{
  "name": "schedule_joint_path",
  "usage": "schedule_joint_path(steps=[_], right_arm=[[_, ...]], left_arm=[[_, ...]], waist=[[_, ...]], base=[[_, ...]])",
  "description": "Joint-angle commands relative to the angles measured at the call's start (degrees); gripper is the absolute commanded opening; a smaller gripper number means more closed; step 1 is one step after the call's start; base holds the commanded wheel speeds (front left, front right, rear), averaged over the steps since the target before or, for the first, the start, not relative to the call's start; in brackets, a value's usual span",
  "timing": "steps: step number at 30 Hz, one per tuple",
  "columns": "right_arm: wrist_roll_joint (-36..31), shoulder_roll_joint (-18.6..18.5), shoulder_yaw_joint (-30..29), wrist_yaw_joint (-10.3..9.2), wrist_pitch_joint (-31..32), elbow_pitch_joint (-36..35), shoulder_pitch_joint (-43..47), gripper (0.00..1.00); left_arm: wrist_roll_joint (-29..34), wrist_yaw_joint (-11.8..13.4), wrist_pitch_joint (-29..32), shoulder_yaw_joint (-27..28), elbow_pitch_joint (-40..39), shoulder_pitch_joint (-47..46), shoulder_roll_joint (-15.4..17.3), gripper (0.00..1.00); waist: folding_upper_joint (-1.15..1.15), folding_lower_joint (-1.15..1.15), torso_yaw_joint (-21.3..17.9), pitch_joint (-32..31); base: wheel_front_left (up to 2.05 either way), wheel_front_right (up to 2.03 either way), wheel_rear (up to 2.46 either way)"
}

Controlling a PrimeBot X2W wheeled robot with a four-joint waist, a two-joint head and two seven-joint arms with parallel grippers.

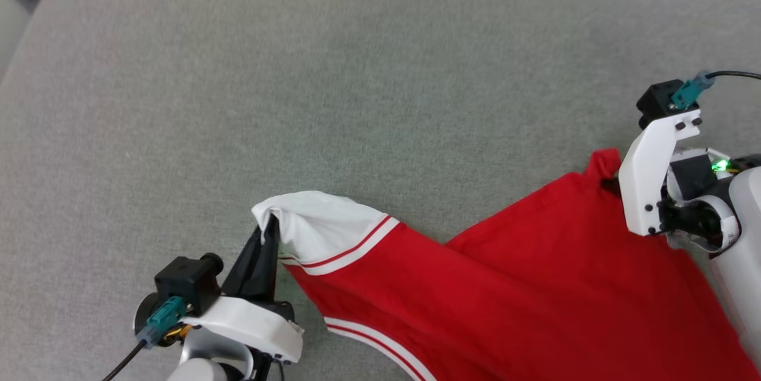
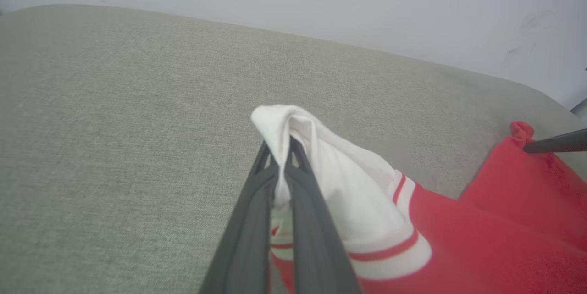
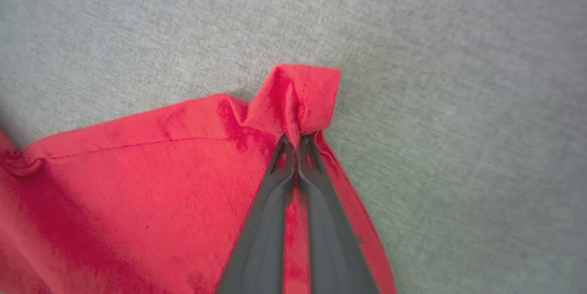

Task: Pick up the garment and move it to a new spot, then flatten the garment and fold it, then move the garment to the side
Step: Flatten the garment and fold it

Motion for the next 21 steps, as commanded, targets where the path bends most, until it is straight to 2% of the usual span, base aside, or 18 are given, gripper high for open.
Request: schedule_joint_path(steps=[1,7,10,16,21], right_arm=[[-0.19,-0.32,-0.39,0.00,-1.87,-0.26,0.12,0.00],[-3.07,0.10,-2.72,-0.01,-9.54,-0.50,1.16,0.00],[-4.53,0.74,-4.40,-0.01,-11.54,0.13,1.54,0.00],[-8.14,3.35,-7.82,-0.01,-16.16,2.50,-0.68,0.00],[-9.87,5.08,-8.59,-0.01,-19.79,4.81,-5.54,0.00]], left_arm=[[-0.07,0.20,0.15,0.47,0.01,0.85,0.49,0.00],[-0.24,0.39,1.75,2.08,0.99,-0.89,3.15,0.00],[-0.61,-0.46,3.00,2.88,2.23,-3.84,4.36,0.00],[-1.86,-2.51,4.76,4.43,8.87,-14.88,5.31,0.00],[-1.50,-4.47,5.66,4.59,17.63,-26.72,5.55,0.00]], waist=[[0.00,-0.01,-1.44,-3.51],[0.00,-0.01,-3.89,-10.26],[0.00,-0.01,-5.11,-12.61],[0.00,-0.01,-7.22,-14.21],[0.00,-0.01,-8.65,-12.38]], base=[[0.00,0.00,0.00],[0.00,0.00,0.00],[0.00,0.00,0.00],[0.00,0.00,0.00],[0.00,0.00,0.00]])
